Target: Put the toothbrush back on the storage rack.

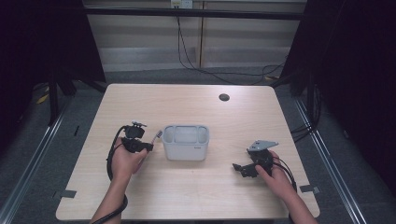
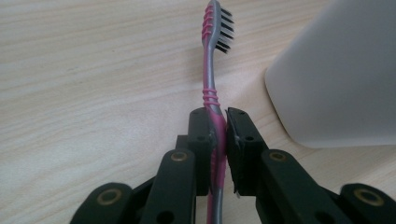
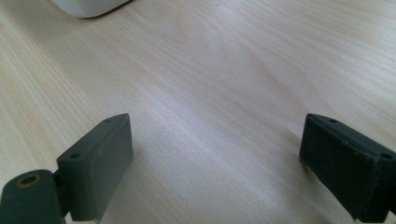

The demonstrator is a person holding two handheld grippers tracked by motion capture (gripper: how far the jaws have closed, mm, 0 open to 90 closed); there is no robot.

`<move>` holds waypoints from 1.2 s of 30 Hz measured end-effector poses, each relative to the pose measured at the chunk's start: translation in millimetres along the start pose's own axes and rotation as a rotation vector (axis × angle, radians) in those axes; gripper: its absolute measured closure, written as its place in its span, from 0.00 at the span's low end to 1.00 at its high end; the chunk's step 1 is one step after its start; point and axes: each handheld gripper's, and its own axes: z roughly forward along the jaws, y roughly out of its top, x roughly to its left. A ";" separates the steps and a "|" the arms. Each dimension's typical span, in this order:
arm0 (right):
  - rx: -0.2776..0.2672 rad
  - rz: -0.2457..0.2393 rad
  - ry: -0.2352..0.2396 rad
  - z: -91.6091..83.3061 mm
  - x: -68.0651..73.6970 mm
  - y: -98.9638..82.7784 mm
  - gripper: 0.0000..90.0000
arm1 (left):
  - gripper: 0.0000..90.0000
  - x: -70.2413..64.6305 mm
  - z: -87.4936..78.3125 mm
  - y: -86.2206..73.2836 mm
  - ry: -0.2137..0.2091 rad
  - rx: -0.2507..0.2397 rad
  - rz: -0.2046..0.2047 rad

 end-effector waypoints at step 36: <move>0.000 0.000 0.000 0.0 0.0 0.0 0.10 | 0.90 -6.7 -61.7 23.2 -0.078 -0.271 0.009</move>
